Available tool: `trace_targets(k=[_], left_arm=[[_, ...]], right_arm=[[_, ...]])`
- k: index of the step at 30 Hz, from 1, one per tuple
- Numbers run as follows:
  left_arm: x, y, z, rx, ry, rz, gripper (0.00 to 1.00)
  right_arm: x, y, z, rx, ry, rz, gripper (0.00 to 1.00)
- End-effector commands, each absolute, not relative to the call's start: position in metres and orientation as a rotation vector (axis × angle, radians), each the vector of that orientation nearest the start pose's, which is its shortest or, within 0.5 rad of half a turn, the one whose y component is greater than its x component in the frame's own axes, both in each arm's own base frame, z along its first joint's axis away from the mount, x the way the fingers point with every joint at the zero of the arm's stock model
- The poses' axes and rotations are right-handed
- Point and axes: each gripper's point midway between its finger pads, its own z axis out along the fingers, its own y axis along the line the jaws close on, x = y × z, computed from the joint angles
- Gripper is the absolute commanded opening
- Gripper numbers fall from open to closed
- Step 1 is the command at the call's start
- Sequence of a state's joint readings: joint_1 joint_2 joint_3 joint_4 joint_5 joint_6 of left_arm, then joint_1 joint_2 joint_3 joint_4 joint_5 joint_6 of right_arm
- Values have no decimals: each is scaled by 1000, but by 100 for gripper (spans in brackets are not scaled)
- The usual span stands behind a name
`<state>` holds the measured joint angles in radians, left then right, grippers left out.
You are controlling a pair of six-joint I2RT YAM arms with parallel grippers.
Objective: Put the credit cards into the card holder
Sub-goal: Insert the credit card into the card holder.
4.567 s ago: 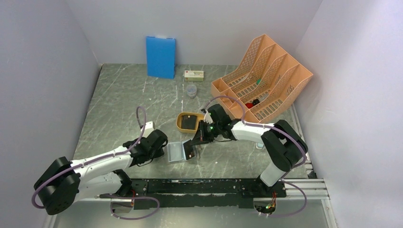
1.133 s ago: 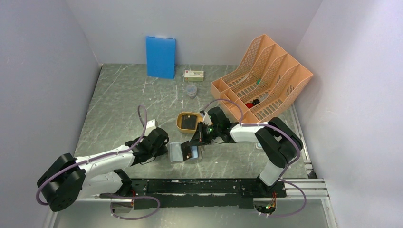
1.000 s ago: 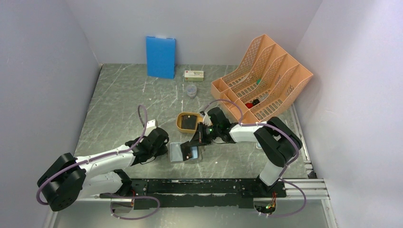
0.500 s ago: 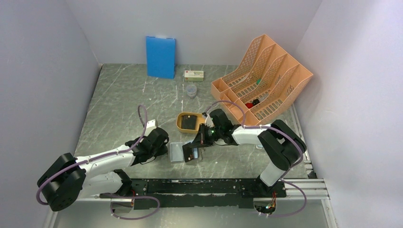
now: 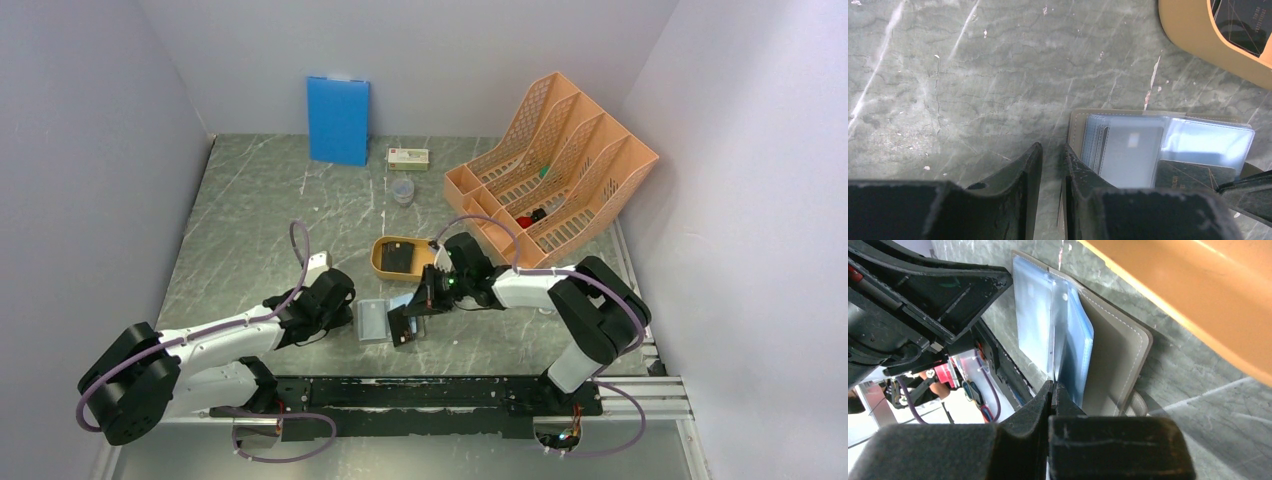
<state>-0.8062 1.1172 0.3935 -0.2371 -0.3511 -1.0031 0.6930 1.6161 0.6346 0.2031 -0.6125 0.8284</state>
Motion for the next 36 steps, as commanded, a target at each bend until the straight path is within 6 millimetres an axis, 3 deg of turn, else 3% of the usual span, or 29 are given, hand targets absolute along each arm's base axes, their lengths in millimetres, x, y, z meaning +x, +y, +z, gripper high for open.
trace_targets(k=[1,36], left_arm=[[164,-142,-14,-356,2589,-236,27],[162,-145,-17,-348,2602,-252,26]], right_arm=[[176,310,50,-197,2646,1374,0],[183,327,52,-196,2623,1467,0]])
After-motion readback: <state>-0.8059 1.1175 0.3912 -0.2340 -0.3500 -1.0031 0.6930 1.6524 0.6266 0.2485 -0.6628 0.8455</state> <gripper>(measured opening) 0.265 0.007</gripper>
